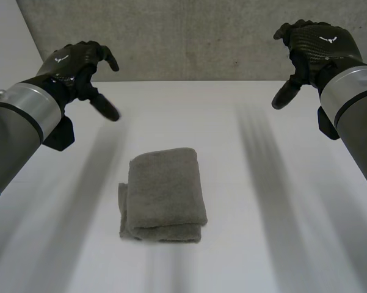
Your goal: Fold the towel.
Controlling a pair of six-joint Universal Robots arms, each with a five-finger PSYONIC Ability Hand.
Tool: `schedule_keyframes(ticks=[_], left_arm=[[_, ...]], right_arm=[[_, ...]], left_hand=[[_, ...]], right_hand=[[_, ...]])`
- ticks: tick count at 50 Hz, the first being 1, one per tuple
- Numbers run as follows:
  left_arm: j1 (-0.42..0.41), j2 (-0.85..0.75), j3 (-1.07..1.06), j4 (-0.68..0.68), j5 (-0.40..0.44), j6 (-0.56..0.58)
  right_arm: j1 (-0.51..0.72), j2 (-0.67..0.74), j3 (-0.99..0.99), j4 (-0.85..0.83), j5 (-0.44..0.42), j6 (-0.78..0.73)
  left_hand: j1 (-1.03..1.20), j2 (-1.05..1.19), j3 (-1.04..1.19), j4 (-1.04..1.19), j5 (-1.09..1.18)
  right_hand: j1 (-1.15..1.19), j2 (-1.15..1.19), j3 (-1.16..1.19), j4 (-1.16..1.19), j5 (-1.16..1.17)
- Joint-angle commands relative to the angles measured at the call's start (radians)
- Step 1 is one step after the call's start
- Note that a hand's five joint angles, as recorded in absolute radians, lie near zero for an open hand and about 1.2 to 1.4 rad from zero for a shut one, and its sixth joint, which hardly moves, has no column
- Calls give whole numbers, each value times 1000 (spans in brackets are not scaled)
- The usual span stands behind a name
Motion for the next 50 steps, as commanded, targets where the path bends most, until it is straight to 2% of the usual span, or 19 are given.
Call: schedule_keyframes(ticks=[1,7,16,24,28,33,35,37,38,39,40,42,43,45,50], left_arm=[[1,-12,12,-20,0,5],[7,-3,12,-20,0,3],[9,2,10,-20,2,3],[7,-4,-8,-14,14,8],[-4,-27,-24,3,15,19],[-17,-130,-43,52,14,28],[-30,-169,-51,71,14,52],[-57,-257,-66,112,14,150],[-57,-258,-67,112,14,151],[-76,-306,-77,130,14,219],[-76,-307,-77,131,14,220],[-102,-389,-100,160,17,374],[-102,-389,-100,160,17,375],[-116,-437,-111,166,14,491],[-128,-460,-113,169,14,526]], right_arm=[[0,7,-13,31,-4,1],[0,9,-13,32,-8,3],[-1,31,-16,62,-82,3],[-13,45,-28,74,-114,1],[-21,50,-28,74,-117,0],[-21,55,-28,74,-117,-2],[-21,58,-27,75,-117,-2],[-21,59,-25,75,-117,-2],[-21,59,-25,75,-117,-2],[-20,59,-24,75,-117,-2],[-17,59,-22,74,-117,-2],[-13,58,-22,74,-119,-3],[-12,59,-19,74,-119,-4],[-9,59,-17,72,-119,-4],[-7,61,-11,72,-120,-4]], left_hand=[[-53,-46,-55,-58,-11],[-53,-46,-55,-58,-11],[-59,-52,-61,-64,-17],[-85,-78,-88,-90,-44],[-108,-102,-111,-113,-67],[-111,-105,-114,-116,-70],[-114,-108,-117,-119,-73],[-111,-105,-114,-116,-70],[-111,-105,-114,-116,-70],[-111,-105,-114,-116,-70],[-111,-105,-114,-116,-70],[-111,-105,-114,-116,-70],[-111,-105,-114,-116,-70],[-111,-105,-114,-116,-70],[-111,-105,-114,-116,-70]], right_hand=[[-64,-77,-70,-80,-64],[-64,-77,-70,-80,-64],[-64,-77,-70,-80,-64],[-64,-77,-70,-80,-64],[-64,-77,-70,-80,-64],[-64,-77,-70,-80,-64],[-64,-77,-70,-80,-64],[-64,-77,-70,-80,-64],[-64,-77,-70,-80,-64],[-64,-77,-70,-80,-64],[-64,-77,-70,-80,-64],[-64,-77,-70,-80,-64],[-64,-77,-70,-80,-64],[-64,-77,-70,-80,-64],[-64,-77,-70,-80,-64]])
